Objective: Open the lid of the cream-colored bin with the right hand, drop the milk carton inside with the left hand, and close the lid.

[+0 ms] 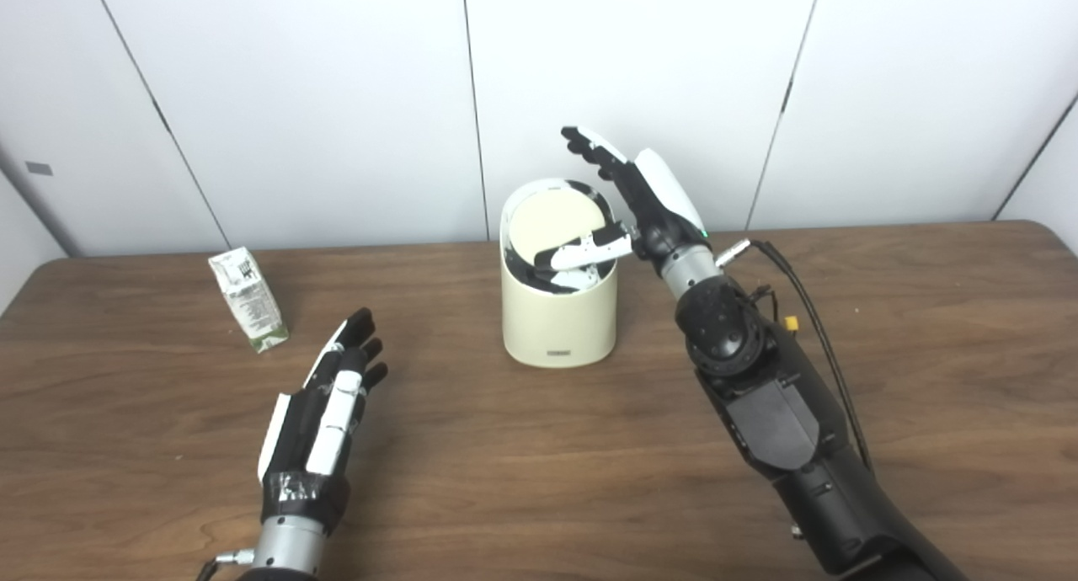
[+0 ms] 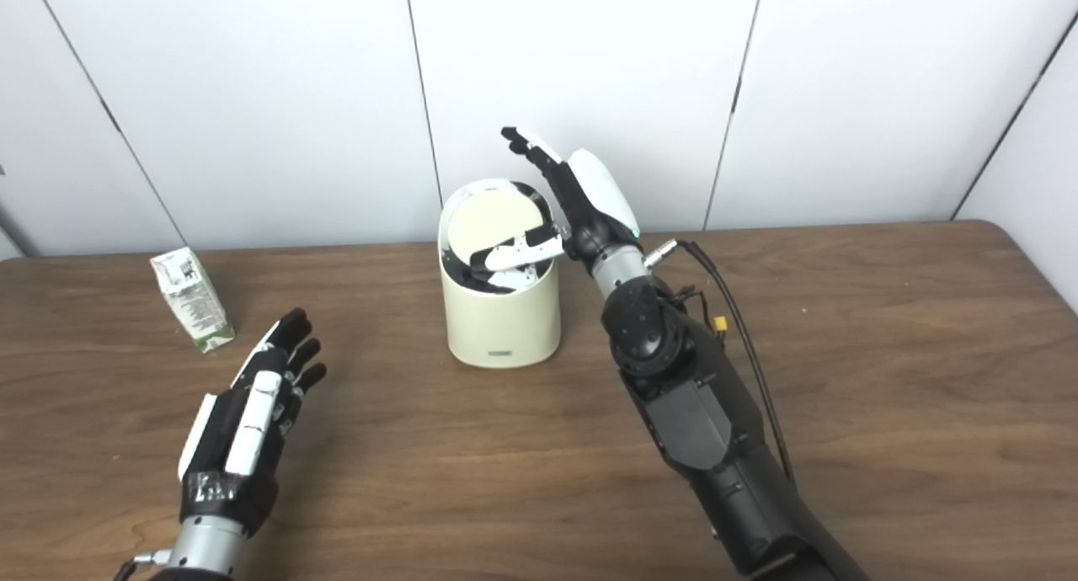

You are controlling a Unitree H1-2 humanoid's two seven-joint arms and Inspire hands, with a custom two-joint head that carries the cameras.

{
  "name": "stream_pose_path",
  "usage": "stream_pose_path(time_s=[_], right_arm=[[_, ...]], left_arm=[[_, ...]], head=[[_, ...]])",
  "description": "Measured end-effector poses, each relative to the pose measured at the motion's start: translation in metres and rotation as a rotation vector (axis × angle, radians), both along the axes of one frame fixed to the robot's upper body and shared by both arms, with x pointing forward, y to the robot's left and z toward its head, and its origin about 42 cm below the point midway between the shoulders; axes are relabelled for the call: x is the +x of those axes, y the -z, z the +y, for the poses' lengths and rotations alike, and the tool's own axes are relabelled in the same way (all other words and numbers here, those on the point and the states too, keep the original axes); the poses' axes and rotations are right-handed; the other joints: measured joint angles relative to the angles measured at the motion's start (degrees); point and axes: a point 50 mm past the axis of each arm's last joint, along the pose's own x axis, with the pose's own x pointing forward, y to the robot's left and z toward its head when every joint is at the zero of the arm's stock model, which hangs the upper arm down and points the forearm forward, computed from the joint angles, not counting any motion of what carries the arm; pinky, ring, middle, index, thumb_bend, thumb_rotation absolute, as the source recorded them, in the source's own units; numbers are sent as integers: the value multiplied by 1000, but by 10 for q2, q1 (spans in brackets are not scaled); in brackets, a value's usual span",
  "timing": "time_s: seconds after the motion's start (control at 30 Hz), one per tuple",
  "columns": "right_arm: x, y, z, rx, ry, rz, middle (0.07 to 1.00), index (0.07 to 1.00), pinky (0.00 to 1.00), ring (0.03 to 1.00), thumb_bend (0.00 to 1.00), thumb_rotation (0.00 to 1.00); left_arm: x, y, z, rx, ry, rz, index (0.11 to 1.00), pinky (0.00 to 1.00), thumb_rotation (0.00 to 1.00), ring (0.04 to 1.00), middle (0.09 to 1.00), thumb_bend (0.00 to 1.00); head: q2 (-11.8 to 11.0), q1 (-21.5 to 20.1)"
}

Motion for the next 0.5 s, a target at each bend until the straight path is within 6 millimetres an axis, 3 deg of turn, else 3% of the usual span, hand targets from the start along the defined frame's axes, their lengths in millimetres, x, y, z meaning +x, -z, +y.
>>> stream_pose_path(time_s=[0.1, 0.3, 0.4, 0.5], right_arm=[[0, 0, 0, -2, -1, 1, 883, 911, 849, 885, 931, 0], [0, 2, -3, 54, -12, 38, 879, 906, 818, 869, 853, 134], [-2, 11, -13, 325, 6, 203, 921, 908, 853, 914, 735, 159], [-8, 30, -22, 626, 25, 398, 935, 916, 851, 910, 692, 201]], left_arm=[[0, 0, -1, -2, 1, 0, 960, 913, 735, 949, 964, 673], [0, 0, -1, 0, 0, 0, 958, 910, 736, 949, 963, 669], [0, 0, -1, 3, 1, 2, 966, 917, 720, 954, 966, 674], [0, 0, -1, 5, 2, 3, 975, 918, 704, 956, 967, 669]], head=[[0, 2], [0, 2], [0, 0], [0, 0]])
